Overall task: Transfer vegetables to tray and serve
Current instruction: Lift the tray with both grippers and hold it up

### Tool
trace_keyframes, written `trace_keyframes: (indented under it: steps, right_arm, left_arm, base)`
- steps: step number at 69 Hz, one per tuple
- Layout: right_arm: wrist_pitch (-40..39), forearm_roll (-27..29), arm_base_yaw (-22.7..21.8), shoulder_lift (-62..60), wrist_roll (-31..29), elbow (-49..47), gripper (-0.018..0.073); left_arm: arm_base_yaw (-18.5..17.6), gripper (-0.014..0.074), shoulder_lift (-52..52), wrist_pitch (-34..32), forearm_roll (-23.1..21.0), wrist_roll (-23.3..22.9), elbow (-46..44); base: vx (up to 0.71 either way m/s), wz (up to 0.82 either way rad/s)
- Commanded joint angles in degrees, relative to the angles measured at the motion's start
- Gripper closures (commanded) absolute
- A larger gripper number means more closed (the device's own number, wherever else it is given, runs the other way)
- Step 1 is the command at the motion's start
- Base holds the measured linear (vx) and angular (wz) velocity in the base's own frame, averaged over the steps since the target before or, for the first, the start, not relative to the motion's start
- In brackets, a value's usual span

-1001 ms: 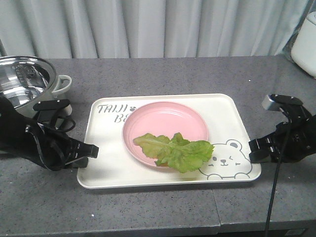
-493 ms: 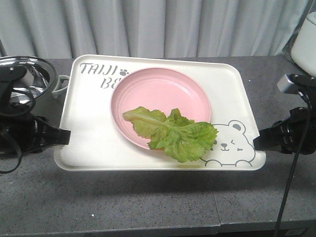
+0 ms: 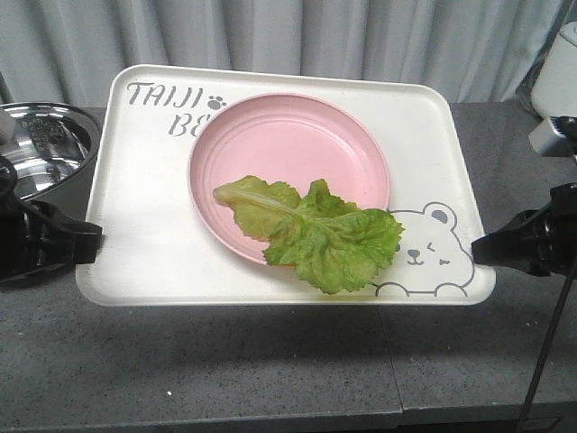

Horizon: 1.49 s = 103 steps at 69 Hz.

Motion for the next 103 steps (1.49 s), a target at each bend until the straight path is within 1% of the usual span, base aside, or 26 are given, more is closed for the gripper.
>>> trace_keyframes:
  steps: [1, 9, 17, 29, 38, 103]
  right_arm:
    - [2.97, 6.83, 0.47, -1.79, -2.17, -1.53, 0.0564]
    - [3.17, 6.87, 0.47, -1.79, -2.17, -1.53, 0.0564]
    - [3.11, 6.82, 0.47, -1.79, -2.22, -1.53, 0.0564]
    - [3.06, 6.82, 0.47, -1.79, -2.22, -1.53, 0.0564]
    - [3.12, 6.82, 0.47, -1.79, -2.22, -1.53, 0.0564]
    - [3.37, 7.00, 0.42, -1.79, -2.17, -1.53, 0.0564]
  left_arm:
    - [-0.70, 0.0604, -0.55, -2.96, -4.36, 1.75, -1.69]
    - [-0.70, 0.0604, -0.55, -3.09, -3.89, 1.75, -1.69]
    - [-0.70, 0.0604, 0.40, -2.91, -1.95, 1.70, -1.69]
    - [-0.70, 0.0604, 3.50, -1.52, -1.94, 0.59, -1.69]
    - [-0.70, 0.0604, 5.28, -1.24, -1.94, 0.59, -1.69]
    - [-0.70, 0.0603, 5.07, -1.25, -1.94, 0.64, -1.69]
  base:
    - [0.00, 0.00]
    - [0.00, 0.00]
    - [0.00, 0.00]
    - [0.00, 0.00]
    - [0.00, 0.00]
    - [0.00, 0.00]
